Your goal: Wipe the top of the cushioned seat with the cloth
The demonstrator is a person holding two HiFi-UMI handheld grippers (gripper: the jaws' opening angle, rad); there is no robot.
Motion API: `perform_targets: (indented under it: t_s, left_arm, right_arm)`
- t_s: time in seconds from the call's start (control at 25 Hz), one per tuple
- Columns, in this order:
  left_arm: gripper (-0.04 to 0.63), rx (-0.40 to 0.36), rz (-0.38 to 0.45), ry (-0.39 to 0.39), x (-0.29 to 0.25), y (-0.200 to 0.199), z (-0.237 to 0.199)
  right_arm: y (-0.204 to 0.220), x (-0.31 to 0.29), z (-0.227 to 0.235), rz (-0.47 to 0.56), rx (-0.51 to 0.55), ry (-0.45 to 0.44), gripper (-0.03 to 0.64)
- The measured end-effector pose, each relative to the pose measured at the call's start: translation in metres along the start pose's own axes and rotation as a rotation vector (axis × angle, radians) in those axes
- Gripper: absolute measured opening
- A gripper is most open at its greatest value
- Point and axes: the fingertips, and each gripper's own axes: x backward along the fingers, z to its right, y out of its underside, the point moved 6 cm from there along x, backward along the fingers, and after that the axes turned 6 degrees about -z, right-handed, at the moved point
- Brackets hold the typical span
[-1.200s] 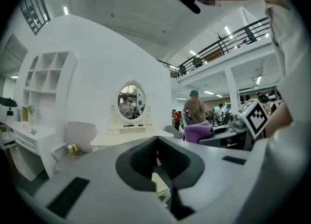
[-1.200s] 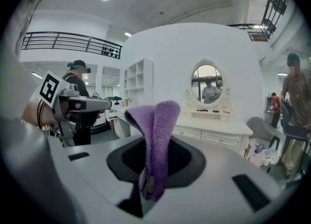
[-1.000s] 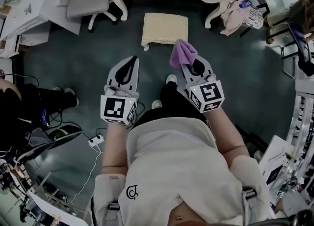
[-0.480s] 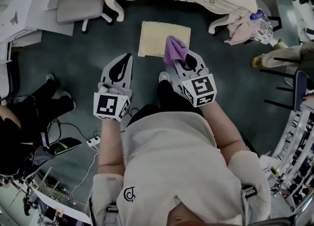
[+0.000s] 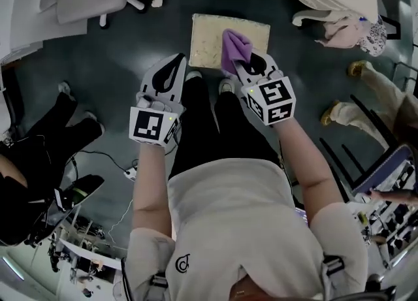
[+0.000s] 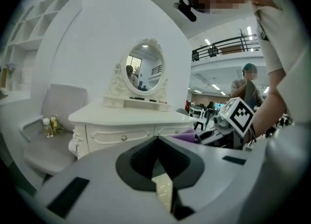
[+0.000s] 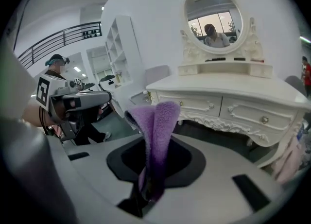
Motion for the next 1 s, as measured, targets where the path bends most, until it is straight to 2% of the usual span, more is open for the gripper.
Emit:
perform_targets:
  t_s: [0.28, 0.64, 0.88, 1.0]
  left_arm:
    - [0.014, 0.044, -0.074, 0.094, -0.043, 0.066, -0.064]
    - [0.014, 0.063, -0.118, 0.124, -0.098, 0.146, -0.133]
    - [0.014, 0.068, -0.14, 0.155, -0.114, 0.187, -0.142]
    - [0.014, 0.082, -0.116, 0.163, -0.117, 0.197, -0.143]
  right_arm:
    - [0.04, -0.108, 0.013, -0.133, -0.102, 0.048, 0.077]
    - [0.088, -0.228, 0.033, -0.252, -0.159, 0.056, 0.077]
    - [0.113, -0.291, 0.039, -0.316, -0.154, 0.033, 0.077]
    - [0.115, -0.311, 0.04, -0.343, -0.153, 0.035, 0.077]
